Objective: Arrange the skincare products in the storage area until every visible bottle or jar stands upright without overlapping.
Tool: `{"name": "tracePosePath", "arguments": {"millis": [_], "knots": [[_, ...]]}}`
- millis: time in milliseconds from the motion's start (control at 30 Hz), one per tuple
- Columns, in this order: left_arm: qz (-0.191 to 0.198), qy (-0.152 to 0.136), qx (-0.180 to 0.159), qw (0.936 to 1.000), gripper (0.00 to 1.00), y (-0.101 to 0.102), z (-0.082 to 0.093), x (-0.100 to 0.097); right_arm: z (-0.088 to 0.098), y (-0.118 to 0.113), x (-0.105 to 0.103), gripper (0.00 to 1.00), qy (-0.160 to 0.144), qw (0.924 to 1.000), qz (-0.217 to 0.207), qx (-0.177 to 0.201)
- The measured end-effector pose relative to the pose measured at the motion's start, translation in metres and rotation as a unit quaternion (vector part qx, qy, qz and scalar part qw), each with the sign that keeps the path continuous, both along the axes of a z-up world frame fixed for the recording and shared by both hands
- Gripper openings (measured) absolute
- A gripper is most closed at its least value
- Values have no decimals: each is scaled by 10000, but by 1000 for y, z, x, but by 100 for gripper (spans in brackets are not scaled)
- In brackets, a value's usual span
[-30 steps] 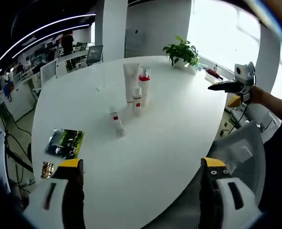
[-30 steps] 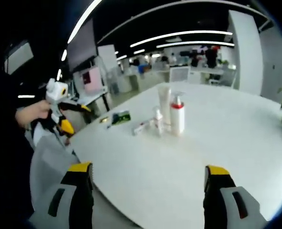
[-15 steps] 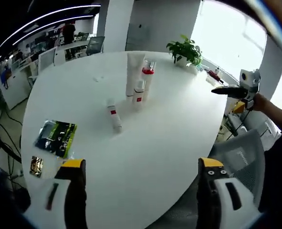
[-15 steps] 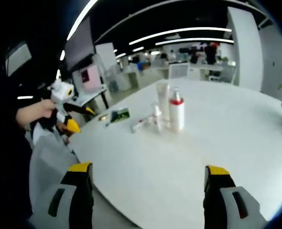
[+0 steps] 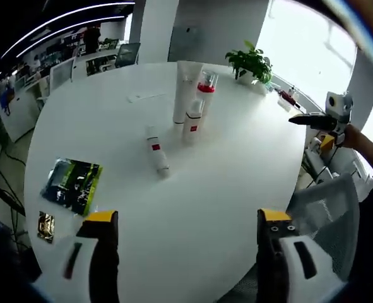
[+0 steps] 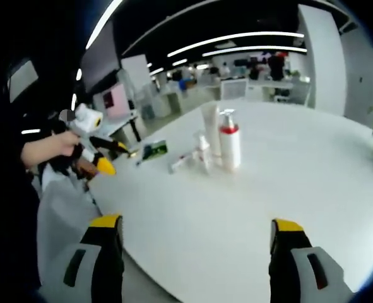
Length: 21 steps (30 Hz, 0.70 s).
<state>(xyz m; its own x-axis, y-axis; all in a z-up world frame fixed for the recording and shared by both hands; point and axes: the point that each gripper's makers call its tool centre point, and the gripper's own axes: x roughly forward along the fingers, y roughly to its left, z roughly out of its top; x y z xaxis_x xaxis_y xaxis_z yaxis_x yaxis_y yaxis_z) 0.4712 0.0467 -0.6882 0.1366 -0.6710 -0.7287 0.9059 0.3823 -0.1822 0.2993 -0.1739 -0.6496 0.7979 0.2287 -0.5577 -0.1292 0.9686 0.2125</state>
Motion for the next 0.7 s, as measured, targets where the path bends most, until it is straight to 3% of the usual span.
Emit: {"name": "tracePosePath", "arguments": {"millis": [700], "knots": [[61,185,188,9996,76,-33,-30,32,-15,-3,2,99,115,9997,-102,165]]}}
